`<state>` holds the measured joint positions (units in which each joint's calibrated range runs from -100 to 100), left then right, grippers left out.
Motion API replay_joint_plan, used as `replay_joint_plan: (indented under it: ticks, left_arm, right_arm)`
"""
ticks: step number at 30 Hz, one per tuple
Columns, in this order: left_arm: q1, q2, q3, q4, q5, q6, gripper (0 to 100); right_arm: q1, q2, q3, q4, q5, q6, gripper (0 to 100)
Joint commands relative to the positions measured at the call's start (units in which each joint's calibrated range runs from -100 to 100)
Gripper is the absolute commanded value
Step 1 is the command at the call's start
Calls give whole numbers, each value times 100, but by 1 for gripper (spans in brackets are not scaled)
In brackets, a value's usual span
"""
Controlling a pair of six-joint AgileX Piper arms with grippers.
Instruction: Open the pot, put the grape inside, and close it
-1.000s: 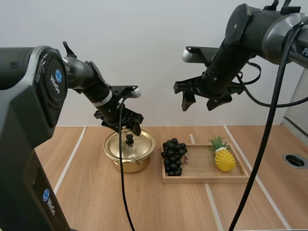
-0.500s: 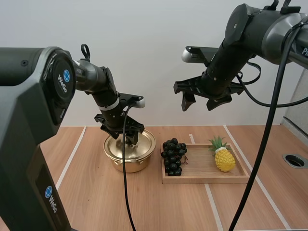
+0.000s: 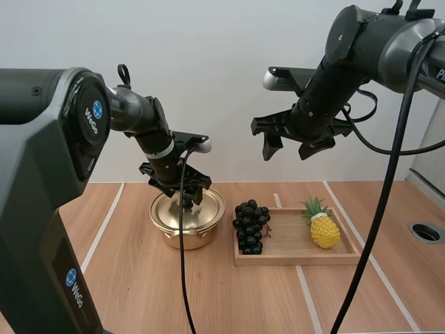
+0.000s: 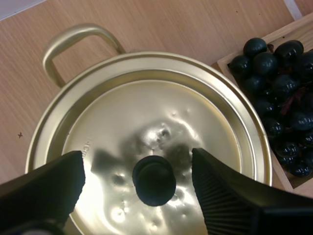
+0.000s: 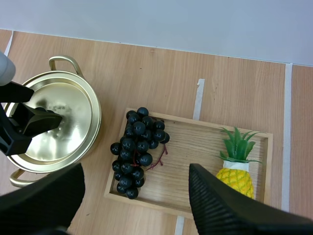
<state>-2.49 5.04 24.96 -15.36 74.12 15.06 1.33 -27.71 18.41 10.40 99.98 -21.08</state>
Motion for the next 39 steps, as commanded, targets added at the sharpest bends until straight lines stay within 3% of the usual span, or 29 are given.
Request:
replay_joint_plan:
  ticks: [1, 3, 6, 8, 9, 22, 39]
  left_arm:
    - [-15, -6, 19, -132, 6, 40, 100]
    - [-15, -6, 19, -132, 241, 40, 99]
    - [-15, -6, 19, -107, 552, -51, 51]
    - [-15, -6, 19, -41, 588, -276, 9]
    - [-15, -6, 19, -16, 588, -364, 0]
    - [-15, -280, -246, -28, -68, -451, 0]
    - [-15, -2636, -3163, 866, 182, -823, 0]
  right_arm:
    - [7, -86, 21, 41, 2, -17, 100]
    - [7, -86, 21, 41, 2, -17, 100]
    - [7, -86, 21, 41, 2, -17, 100]
    - [7, -86, 21, 41, 2, -17, 100]
    - [7, -86, 21, 41, 2, -17, 100]
    - [7, -140, 21, 41, 2, -17, 100]
    - [7, -138, 21, 52, 2, -17, 100]
